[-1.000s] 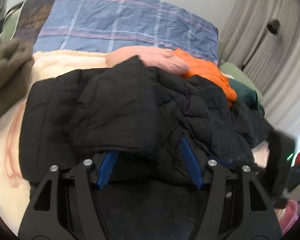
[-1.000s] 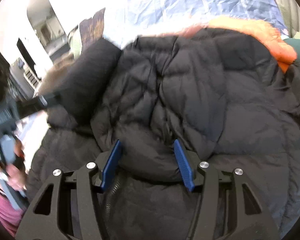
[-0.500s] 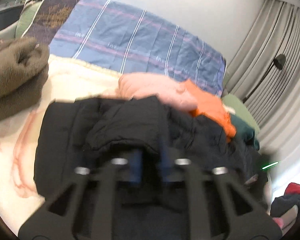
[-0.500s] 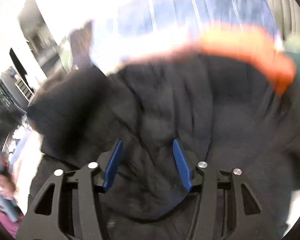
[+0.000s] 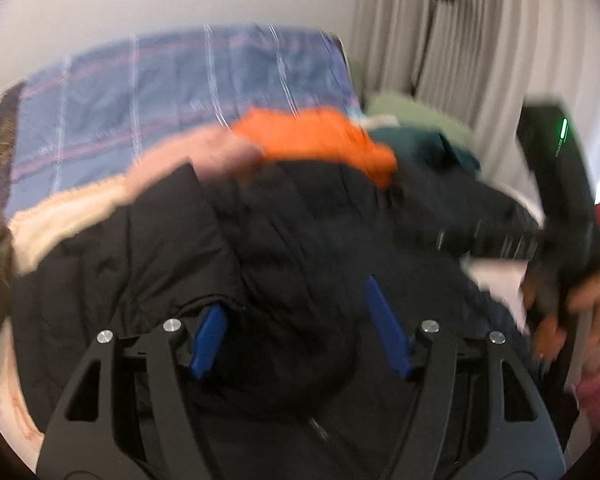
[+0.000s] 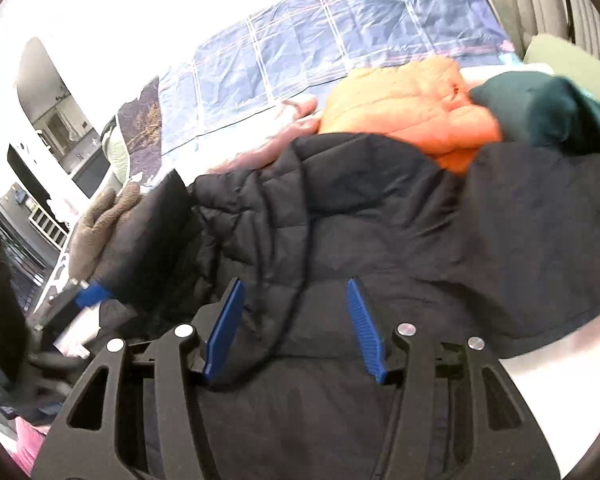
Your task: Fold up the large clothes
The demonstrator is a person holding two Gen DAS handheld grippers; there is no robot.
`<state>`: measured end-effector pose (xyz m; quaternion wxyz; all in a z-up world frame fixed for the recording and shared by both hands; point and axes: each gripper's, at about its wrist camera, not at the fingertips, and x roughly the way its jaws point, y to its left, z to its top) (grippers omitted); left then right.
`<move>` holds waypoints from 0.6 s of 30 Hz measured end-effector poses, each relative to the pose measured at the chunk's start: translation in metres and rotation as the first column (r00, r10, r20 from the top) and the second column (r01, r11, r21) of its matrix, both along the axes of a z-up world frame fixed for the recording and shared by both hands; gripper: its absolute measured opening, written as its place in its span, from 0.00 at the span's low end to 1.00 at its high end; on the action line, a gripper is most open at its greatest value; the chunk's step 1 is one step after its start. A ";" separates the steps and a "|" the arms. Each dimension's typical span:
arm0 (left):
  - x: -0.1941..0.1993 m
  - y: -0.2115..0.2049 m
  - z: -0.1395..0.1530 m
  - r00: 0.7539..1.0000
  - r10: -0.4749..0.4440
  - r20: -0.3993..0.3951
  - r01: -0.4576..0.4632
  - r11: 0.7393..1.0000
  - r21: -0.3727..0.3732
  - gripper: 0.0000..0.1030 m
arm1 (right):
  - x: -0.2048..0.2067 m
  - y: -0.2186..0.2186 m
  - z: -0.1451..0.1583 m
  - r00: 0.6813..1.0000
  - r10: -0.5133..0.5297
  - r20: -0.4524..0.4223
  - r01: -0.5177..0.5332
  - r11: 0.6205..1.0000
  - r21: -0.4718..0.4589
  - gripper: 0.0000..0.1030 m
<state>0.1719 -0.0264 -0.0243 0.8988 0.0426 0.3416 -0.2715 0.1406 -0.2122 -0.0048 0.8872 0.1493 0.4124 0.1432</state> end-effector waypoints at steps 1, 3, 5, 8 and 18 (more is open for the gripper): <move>-0.003 -0.001 -0.005 1.000 -0.014 -0.013 0.014 1.000 0.018 0.66 | -0.002 0.000 0.003 1.000 0.007 0.008 -0.007 1.000 -0.024 0.53; -0.015 0.002 -0.014 0.999 -0.042 -0.035 0.043 0.998 0.050 0.67 | -0.002 0.000 0.010 0.999 0.023 0.029 -0.021 0.998 -0.066 0.53; -0.031 0.017 -0.018 0.996 -0.061 -0.067 0.064 0.997 0.040 0.68 | -0.006 0.011 0.020 0.996 0.060 0.067 -0.051 0.990 -0.131 0.53; -0.053 0.045 -0.022 0.995 -0.033 -0.096 0.036 0.999 0.028 0.69 | -0.012 0.035 0.027 0.985 0.131 0.112 -0.105 0.971 -0.213 0.53; -0.074 0.175 -0.021 0.916 0.381 -0.127 -0.388 0.921 -0.030 0.70 | -0.074 0.214 0.006 0.790 0.564 0.240 -0.266 0.668 -0.695 0.56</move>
